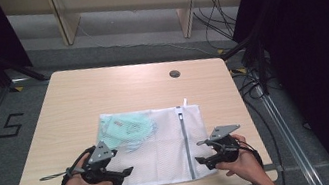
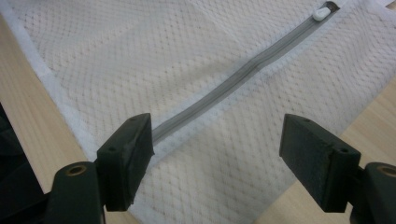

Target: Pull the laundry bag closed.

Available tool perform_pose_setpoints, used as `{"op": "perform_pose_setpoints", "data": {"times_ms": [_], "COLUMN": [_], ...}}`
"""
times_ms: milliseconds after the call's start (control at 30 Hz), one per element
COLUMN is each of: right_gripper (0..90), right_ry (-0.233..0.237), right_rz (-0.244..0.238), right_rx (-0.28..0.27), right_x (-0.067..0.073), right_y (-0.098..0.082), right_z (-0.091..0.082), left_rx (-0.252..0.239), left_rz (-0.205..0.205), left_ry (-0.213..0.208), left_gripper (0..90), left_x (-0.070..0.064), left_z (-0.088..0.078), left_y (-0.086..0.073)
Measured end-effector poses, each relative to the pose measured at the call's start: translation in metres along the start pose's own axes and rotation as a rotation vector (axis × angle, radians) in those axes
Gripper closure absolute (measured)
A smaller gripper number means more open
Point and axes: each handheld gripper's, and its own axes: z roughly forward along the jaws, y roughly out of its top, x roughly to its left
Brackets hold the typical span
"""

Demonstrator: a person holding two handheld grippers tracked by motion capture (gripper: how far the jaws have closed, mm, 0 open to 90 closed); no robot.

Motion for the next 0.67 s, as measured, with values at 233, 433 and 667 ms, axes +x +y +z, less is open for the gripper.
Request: {"op": "perform_pose_setpoints", "data": {"times_ms": [233,433,667], "right_gripper": [24.9,24.6,24.4], "right_ry": [-0.022,-0.02,-0.023], "right_rz": [-0.03,-0.025,-0.025], "right_rx": [0.005,0.028,0.024], "right_x": [0.0025,0.0017,0.0009], "right_y": [-0.0073,-0.0099,-0.0111], "right_z": [-0.0003,-0.0022,-0.0022], "left_rx": [-0.01,-0.004,-0.001], "left_rz": [-0.028,-0.021,0.004], "left_ry": [0.007,0.005,0.009], "left_gripper": [16.3,16.4,16.4], "left_x": [0.0001,0.0009,0.0024], "left_z": [-0.0001,0.0006,0.0006], "left_y": [-0.001,-0.0019,-0.0016]}}
